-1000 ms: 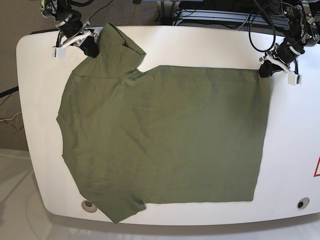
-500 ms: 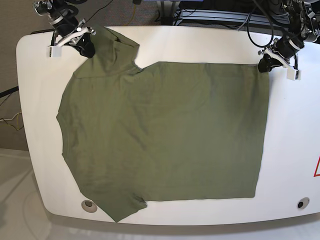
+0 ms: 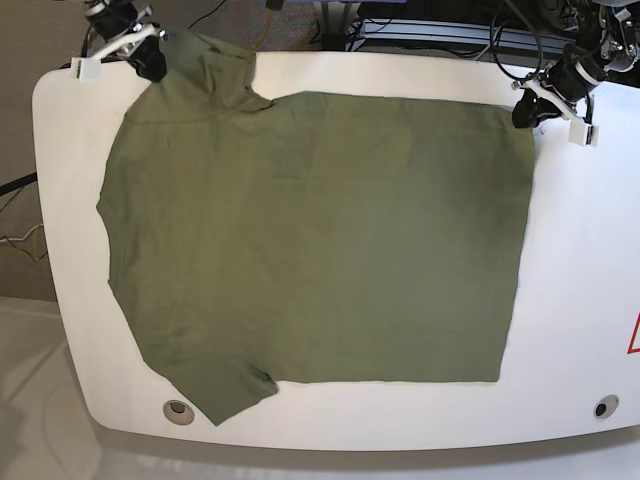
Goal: Fold the T-shirt properly
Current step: 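Lift the shoulder edge with both grippers and pull it toward the hem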
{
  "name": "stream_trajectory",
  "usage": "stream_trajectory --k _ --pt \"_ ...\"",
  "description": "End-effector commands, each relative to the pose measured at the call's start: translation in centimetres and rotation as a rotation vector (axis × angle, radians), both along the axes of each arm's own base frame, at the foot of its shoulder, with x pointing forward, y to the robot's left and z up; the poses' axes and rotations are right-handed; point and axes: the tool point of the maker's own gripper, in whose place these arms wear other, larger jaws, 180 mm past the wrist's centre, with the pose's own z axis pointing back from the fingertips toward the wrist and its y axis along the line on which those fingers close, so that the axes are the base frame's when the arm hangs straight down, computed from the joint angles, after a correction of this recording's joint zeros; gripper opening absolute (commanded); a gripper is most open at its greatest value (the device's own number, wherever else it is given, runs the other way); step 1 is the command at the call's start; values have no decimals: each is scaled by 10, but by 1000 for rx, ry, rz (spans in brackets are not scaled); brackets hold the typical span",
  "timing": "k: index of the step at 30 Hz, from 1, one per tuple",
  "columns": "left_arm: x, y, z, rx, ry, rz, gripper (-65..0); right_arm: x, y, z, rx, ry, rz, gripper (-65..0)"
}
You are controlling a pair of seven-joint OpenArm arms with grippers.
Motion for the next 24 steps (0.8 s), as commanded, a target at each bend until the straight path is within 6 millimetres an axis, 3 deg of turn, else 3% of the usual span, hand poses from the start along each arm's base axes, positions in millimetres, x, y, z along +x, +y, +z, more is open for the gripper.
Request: stream_trajectory --k 1,4,14,16,24 --pt "5 -1 12 6 -40 -18 -650 2 0 11 6 -33 4 -650" --pt "3 -3 14 7 -40 -25 -650 1 3 12 15 -35 8 -650" --pt "25 -2 27 8 -110 -19 -650 24 13 27 -13 -107 64 -650" --pt "44 -1 35 2 -164 -5 -650 42 10 35 -32 -160 65 -650" --pt "72 -1 51 -4 -240 3 -650 80 3 48 -66 -249 81 -650"
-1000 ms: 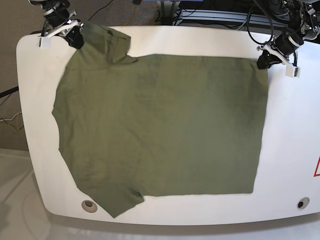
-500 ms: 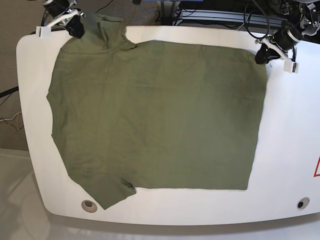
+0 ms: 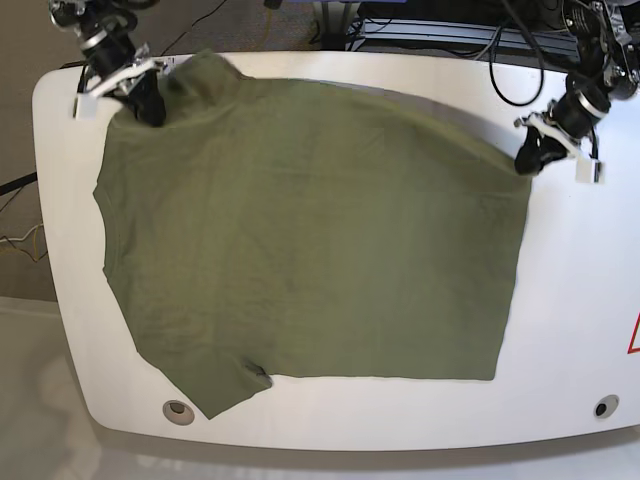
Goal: Fold the T-shirt properly
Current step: 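Lift the shoulder edge with both grippers and pull it toward the hem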
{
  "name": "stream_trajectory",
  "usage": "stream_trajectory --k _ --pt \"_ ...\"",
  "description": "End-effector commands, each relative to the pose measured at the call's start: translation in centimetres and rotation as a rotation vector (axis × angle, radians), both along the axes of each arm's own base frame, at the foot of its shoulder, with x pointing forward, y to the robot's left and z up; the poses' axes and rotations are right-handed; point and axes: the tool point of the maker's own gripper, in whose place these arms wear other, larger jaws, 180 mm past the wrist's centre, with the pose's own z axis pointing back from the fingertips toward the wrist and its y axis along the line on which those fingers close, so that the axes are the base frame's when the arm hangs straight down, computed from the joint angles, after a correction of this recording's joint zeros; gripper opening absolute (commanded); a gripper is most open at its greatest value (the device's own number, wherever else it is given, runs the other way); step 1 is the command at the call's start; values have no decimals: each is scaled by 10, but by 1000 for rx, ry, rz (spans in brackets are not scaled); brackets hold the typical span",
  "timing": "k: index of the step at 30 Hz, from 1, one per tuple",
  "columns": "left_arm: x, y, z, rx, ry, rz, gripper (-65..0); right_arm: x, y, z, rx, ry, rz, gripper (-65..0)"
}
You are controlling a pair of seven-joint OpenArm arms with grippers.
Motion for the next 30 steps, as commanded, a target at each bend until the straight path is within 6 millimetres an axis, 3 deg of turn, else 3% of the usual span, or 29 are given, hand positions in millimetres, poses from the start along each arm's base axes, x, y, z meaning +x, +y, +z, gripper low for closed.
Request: stream_trajectory --k 1,14,30 --pt "14 3 16 3 -61 -1 -650 13 -6 11 -23 -47 6 -650" --pt "55 -2 40 -17 -171 -7 -650 61 -17 14 -2 -142 -39 -650" --pt "69 5 36 -39 -162 14 -650 82 -18 20 62 -195 -50 -650"
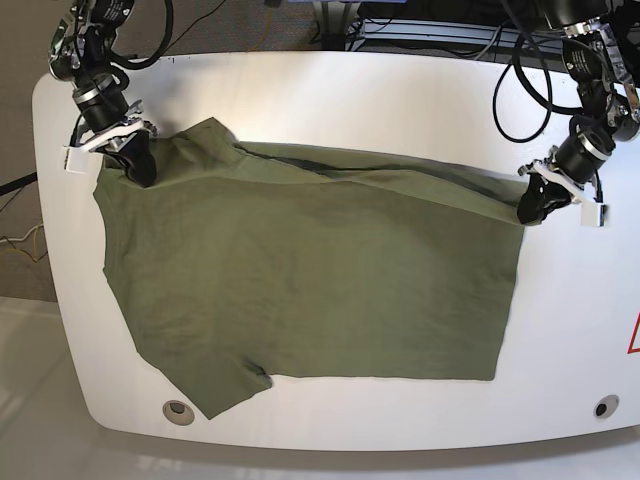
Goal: Fold the T-shirt properly
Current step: 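Lift the shoulder edge with both grippers and pull it toward the hem, then lower the held shoulder edge onto the shirt body with both grippers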
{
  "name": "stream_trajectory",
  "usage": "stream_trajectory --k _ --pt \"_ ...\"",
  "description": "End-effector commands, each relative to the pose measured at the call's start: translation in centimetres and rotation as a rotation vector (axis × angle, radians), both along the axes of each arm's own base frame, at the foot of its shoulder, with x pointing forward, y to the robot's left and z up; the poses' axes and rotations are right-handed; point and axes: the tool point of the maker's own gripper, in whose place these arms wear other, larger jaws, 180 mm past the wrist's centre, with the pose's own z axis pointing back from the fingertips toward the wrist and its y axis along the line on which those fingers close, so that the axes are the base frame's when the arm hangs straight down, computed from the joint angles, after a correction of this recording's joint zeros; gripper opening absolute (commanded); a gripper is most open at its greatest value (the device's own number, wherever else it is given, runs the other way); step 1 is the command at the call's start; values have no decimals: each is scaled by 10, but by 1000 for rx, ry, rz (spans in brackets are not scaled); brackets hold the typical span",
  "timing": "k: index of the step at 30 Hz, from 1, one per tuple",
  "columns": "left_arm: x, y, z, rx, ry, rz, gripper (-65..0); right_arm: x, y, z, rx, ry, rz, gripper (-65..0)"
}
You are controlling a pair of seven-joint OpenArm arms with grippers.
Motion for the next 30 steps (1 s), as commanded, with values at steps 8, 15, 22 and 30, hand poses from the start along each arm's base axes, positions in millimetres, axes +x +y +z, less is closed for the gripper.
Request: stream_trajectory --k 8,15,22,30 --pt "19 12 -13 -41 7 44 -650 35 -13 12 37 -78 -23 -650" --pt "32 10 -22 -53 30 41 -650 54 -21 2 49 -67 -47 -650" --pt "43 6 -21 -59 25 26 -650 74 -27 -8 34 -48 -63 -650" --pt "49 0 -13 -60 2 3 -650 97 -28 -15 4 -32 -72 -650"
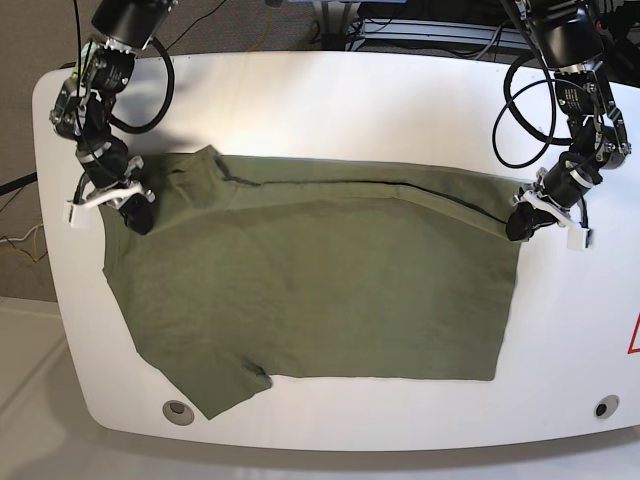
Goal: Fold the T-shirt properly
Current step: 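Lower the held shoulder edge onto the shirt body with both grippers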
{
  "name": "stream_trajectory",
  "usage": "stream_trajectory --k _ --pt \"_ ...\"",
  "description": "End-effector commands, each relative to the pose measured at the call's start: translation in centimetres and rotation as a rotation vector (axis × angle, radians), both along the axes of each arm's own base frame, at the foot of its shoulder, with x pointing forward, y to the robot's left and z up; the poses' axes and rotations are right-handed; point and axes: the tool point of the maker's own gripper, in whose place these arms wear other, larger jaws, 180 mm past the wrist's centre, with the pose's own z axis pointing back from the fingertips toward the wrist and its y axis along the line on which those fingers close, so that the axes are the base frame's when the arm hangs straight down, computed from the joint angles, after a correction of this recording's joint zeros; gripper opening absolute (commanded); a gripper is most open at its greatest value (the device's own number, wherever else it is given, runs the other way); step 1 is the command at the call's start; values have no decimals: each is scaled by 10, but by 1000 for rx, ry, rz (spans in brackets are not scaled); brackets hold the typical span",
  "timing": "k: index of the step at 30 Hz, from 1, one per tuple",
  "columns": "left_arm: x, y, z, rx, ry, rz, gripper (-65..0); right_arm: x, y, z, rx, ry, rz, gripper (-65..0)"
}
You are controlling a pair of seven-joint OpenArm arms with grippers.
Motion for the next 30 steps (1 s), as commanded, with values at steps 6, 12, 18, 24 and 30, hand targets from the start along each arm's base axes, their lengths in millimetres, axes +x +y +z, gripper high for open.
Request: stream_trajectory --k 6,12,18,24,30 --pt "18 2 24 -2 -82 -9 -650 27 -1 11 -9 -58 -7 -650" --pt "20 7 19 -4 -64 2 -650 32 5 4 -2 -47 -1 -650" --pt "23 14 14 -11 -53 26 -650 30 -6 -8 31 -30 -44 -650" --pt "25 19 12 -12 -49 40 -607 29 -12 -14 41 -17 -59 -650" --pt "25 20 10 -8 -36 32 -625 28 -20 -13 15 -11 -55 -650"
